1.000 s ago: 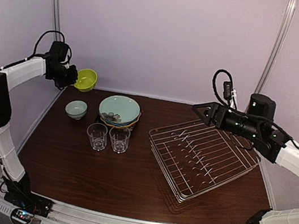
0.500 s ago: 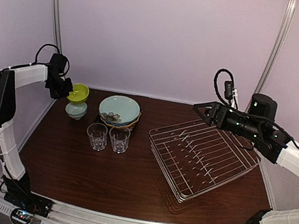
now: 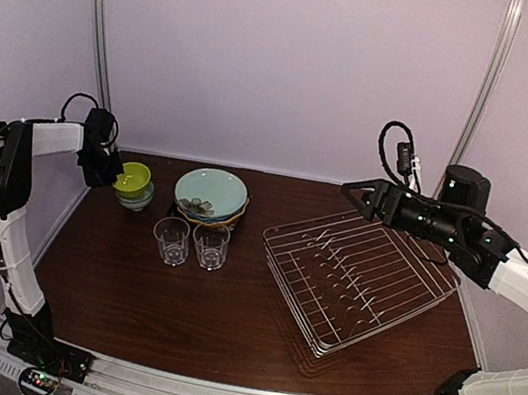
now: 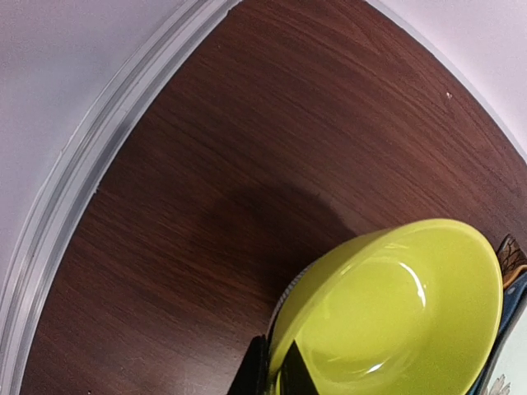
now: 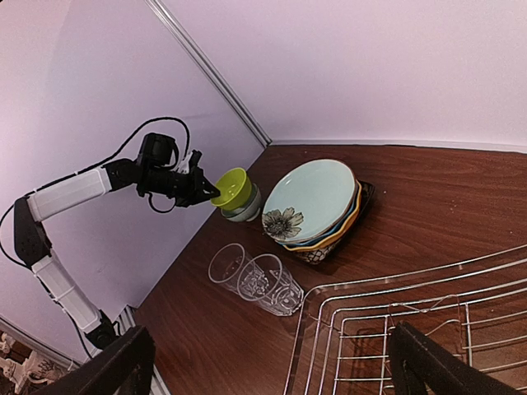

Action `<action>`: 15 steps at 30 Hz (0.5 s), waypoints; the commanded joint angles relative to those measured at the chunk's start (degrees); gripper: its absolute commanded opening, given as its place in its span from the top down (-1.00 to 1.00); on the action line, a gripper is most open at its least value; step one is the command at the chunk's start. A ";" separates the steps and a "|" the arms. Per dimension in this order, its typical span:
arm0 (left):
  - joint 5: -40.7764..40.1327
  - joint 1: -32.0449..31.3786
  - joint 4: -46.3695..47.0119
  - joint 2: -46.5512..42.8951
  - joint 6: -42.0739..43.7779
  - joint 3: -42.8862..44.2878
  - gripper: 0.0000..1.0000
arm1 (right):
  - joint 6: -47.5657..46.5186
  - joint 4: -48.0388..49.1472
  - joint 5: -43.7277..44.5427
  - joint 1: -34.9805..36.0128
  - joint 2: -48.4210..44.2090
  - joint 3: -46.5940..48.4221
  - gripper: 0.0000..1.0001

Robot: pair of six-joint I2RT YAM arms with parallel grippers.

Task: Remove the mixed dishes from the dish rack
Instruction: Place the bowl in the bowl.

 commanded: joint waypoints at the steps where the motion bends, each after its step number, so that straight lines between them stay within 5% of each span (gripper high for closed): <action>1: 2.15 0.80 3.86 1.36 -1.06 0.33 1.00 | -0.49 -0.24 0.63 -0.33 -0.71 -0.11 -0.99; 15: 4.99 1.01 4.97 3.36 -1.30 -0.13 0.98 | 0.09 0.47 0.01 -0.32 0.09 0.34 -0.99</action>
